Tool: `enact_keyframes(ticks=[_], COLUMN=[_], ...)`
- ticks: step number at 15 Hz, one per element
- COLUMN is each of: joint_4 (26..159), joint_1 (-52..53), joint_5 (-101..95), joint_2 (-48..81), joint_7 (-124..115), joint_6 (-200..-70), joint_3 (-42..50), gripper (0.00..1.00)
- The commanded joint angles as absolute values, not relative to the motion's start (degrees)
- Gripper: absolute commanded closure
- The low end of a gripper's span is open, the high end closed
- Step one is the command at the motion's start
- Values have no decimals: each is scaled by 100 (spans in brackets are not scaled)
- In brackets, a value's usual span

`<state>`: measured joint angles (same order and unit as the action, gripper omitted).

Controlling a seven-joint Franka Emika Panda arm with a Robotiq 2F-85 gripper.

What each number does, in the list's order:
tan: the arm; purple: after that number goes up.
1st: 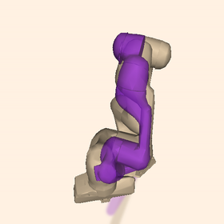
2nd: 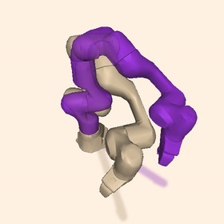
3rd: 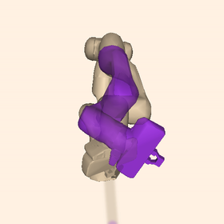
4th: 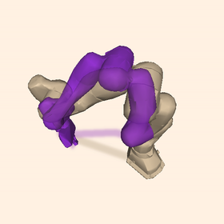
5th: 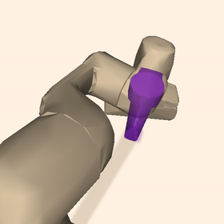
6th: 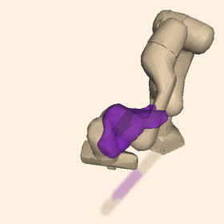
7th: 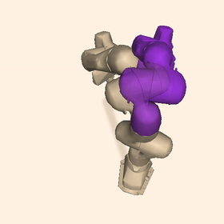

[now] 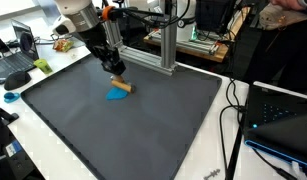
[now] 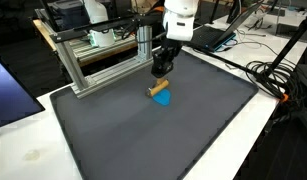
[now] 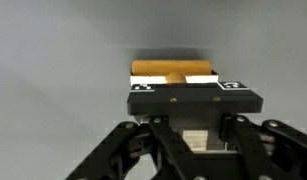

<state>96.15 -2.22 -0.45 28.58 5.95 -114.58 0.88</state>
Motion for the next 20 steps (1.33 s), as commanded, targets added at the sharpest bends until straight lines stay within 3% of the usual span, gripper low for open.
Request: enact_keyframes(ticks=[1,20], joint_4=[9682,10280], joint_1=[-232,-346], joint_5=[-80,244], joint_2=[3208,1578], joint_7=[631,-212], joint_6=[-11264,-11381], joint_3=[63,217], gripper=[78,78])
